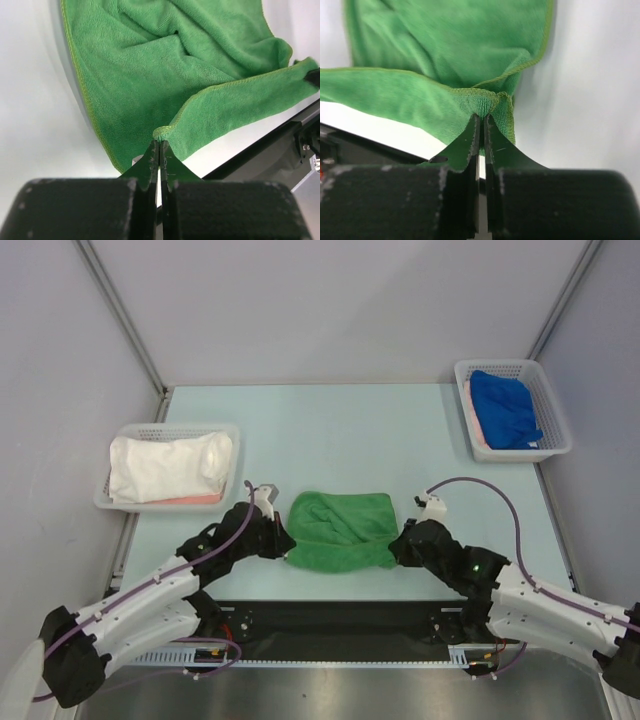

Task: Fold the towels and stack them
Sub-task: Flatten out the crumpled towel

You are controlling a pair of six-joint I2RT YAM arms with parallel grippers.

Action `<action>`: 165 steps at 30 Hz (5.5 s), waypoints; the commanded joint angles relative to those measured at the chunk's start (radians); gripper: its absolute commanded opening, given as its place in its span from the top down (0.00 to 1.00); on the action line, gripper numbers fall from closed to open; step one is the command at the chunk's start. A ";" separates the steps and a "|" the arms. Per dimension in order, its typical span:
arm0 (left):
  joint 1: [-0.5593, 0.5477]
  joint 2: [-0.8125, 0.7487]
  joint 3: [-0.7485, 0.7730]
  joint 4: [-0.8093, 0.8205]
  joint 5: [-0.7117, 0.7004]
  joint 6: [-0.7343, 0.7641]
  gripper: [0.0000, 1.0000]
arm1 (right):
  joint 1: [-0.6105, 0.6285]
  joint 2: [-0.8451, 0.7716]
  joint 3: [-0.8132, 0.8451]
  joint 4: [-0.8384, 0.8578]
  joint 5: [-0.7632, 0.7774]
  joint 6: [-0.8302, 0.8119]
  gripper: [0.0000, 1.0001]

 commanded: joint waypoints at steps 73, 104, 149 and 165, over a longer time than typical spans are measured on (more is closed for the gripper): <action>-0.004 0.078 0.088 0.023 -0.022 0.056 1.00 | 0.051 0.284 0.167 -0.056 0.096 -0.020 0.67; -0.004 0.083 0.092 0.025 -0.019 0.056 1.00 | 0.039 0.299 0.161 -0.046 0.082 -0.018 0.90; -0.004 0.101 1.014 0.147 0.038 0.491 1.00 | 0.016 0.207 1.122 0.087 0.202 -0.779 1.00; -0.005 0.057 1.134 0.200 0.243 0.572 1.00 | 0.105 0.258 1.343 0.102 0.179 -0.934 1.00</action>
